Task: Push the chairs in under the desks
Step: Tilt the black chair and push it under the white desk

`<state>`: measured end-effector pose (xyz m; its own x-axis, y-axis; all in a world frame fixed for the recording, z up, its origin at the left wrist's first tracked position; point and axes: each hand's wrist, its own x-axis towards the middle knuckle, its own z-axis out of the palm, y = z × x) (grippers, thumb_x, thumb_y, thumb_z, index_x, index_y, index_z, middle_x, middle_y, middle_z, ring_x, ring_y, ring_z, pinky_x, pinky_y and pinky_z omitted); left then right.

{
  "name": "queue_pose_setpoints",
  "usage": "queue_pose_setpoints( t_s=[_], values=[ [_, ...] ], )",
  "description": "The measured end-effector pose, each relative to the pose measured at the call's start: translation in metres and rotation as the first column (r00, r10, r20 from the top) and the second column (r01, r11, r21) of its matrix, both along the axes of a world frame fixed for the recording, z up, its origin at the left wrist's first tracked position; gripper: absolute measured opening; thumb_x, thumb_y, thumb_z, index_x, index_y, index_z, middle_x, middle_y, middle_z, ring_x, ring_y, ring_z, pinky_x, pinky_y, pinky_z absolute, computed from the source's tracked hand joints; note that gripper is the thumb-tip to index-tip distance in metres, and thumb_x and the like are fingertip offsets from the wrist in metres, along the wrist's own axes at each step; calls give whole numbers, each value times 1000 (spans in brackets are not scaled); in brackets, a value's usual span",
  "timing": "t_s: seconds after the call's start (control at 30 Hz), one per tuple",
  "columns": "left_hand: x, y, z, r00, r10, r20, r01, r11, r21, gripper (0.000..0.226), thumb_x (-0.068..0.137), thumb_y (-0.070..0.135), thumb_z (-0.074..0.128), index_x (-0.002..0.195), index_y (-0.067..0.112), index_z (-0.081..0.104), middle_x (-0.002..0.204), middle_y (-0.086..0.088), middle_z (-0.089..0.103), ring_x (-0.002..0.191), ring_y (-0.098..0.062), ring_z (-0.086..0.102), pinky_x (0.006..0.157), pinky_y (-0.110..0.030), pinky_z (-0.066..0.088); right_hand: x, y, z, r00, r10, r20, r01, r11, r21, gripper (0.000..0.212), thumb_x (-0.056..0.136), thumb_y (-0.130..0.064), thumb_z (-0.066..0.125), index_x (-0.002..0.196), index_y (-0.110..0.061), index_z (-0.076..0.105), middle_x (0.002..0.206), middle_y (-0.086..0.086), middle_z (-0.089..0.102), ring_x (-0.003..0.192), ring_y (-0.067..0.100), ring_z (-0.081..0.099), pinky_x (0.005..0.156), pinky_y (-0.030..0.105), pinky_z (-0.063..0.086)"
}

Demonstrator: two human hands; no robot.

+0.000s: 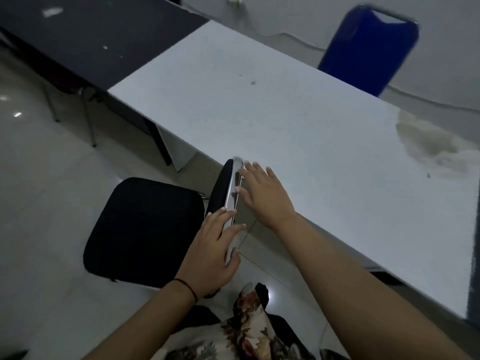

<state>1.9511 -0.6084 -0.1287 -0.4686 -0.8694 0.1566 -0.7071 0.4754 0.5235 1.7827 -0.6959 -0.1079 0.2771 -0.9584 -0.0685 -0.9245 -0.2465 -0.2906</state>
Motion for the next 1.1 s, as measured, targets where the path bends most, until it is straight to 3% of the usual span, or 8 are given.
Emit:
queue_pose_setpoints(
  t_s=[0.17,0.37,0.47,0.53,0.63,0.93,1.1],
  values=[
    [-30,12,1,972,227,64,-224,974,-43,39,86,17,38,124,17,48,137,-7,43,136,-19,31,115,-38,20,-1,-29,1,966,257,-40,-259,964,-57,51,102,-40,32,147,-14,31,157,4,23,146,19,14,118,34,1],
    [-34,19,-5,923,338,184,-319,939,-127,44,86,12,34,129,11,43,135,-9,51,133,-20,32,114,-38,14,6,-50,-8,924,383,-16,-383,921,-70,52,101,-42,31,147,-16,32,157,1,24,147,17,12,118,31,0],
    [-35,21,-9,911,342,230,-305,935,-184,46,87,10,37,132,8,42,138,-11,48,134,-20,32,114,-39,17,8,-50,-15,922,387,33,-382,920,-91,54,99,-43,24,143,-16,41,153,2,33,146,18,17,117,31,4],
    [-35,24,-11,910,354,218,-314,929,-196,47,85,7,41,133,7,43,138,-11,48,134,-21,34,113,-39,27,8,-48,-18,923,379,67,-369,921,-124,59,95,-42,18,135,-14,51,148,4,41,143,21,25,117,33,10],
    [-36,25,-8,905,375,202,-337,920,-201,46,83,5,45,128,3,53,135,-12,52,130,-22,42,107,-39,36,7,-43,-21,927,366,79,-343,915,-211,51,96,-34,26,114,-10,66,136,8,55,135,29,39,114,40,25],
    [-24,55,-7,897,392,202,-348,911,-220,46,87,8,42,132,6,44,137,-10,49,132,-19,38,107,-37,34,5,-17,-32,907,420,31,-391,869,-304,45,97,-31,30,108,-7,68,121,11,64,127,34,47,108,48,36],
    [2,93,-13,884,389,259,-343,917,-205,48,90,14,40,138,13,36,143,-5,41,136,-19,32,116,-33,19,15,14,-34,879,476,25,-438,828,-349,45,97,-31,32,100,-6,68,110,11,68,124,31,52,110,45,34]
  ],
)
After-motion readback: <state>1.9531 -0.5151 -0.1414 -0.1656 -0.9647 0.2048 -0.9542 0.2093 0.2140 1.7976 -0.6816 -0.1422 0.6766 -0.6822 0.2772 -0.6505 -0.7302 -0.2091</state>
